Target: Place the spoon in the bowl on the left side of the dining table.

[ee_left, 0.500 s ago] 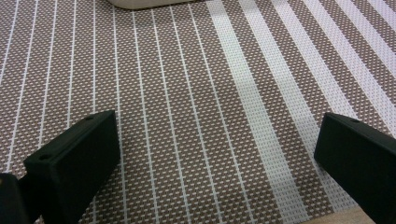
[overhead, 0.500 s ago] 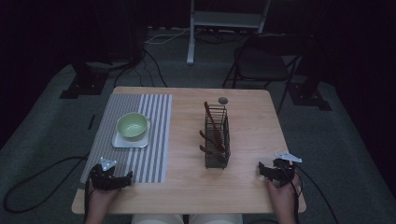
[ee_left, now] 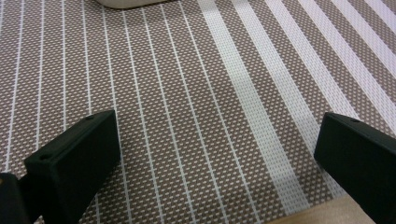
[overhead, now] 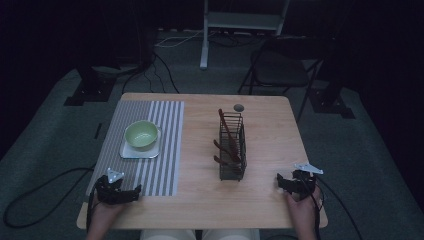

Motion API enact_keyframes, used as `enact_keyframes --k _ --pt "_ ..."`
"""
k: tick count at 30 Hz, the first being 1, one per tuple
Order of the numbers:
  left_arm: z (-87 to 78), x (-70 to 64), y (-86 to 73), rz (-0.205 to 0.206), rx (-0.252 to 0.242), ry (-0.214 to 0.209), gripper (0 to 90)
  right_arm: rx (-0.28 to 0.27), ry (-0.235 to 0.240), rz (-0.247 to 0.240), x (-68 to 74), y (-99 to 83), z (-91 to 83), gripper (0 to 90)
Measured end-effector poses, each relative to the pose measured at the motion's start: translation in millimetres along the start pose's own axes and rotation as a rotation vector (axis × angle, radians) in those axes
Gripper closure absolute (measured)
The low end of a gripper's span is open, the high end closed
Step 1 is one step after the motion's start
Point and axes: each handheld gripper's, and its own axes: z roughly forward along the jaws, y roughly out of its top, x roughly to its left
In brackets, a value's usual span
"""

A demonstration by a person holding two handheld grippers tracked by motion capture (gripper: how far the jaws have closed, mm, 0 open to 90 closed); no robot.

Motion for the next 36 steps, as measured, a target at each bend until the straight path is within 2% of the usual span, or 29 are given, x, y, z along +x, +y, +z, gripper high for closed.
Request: enact_keyframes --k 3,5,10,15,20,25,28,33,36 --pt "-1.2 2.7 -1.6 0.024 -0.004 -0.023 0.3 0.001 0.000 0.000 0.0 0.0 -0.1 11.4" --pt "-3.2 4.4 -1.1 0.034 0.004 -0.059 0.4 0.001 0.000 0.001 0.0 0.0 -0.1 11.3" --pt "-4.6 2.1 -0.7 0.058 0.008 -0.074 1.8 0.001 0.000 0.000 0.0 0.0 0.0 11.4" --pt "-7.1 0.4 1.0 0.054 0.004 -0.075 1.8 0.000 0.000 0.000 0.0 0.0 0.0 11.3" --pt "-10.5 -4.7 3.2 0.068 0.002 -0.119 1.7 0.000 0.000 0.000 0.0 0.0 0.0 11.3" --pt "-10.5 -10.9 4.9 0.086 0.006 -0.143 1.8 0.000 0.000 0.000 0.0 0.0 0.0 11.3" --pt "-10.6 -16.4 7.4 0.094 -0.003 -0.175 1.8 0.001 0.000 0.000 0.0 0.0 -0.1 11.3" --pt "-10.8 -23.3 12.0 0.111 -0.004 -0.182 1.8 0.001 0.000 0.000 0.0 0.0 -0.1 11.3" --pt "-11.4 -29.0 18.1 0.127 -0.011 -0.211 1.8 0.001 0.000 0.001 0.0 0.0 -0.1 11.3"
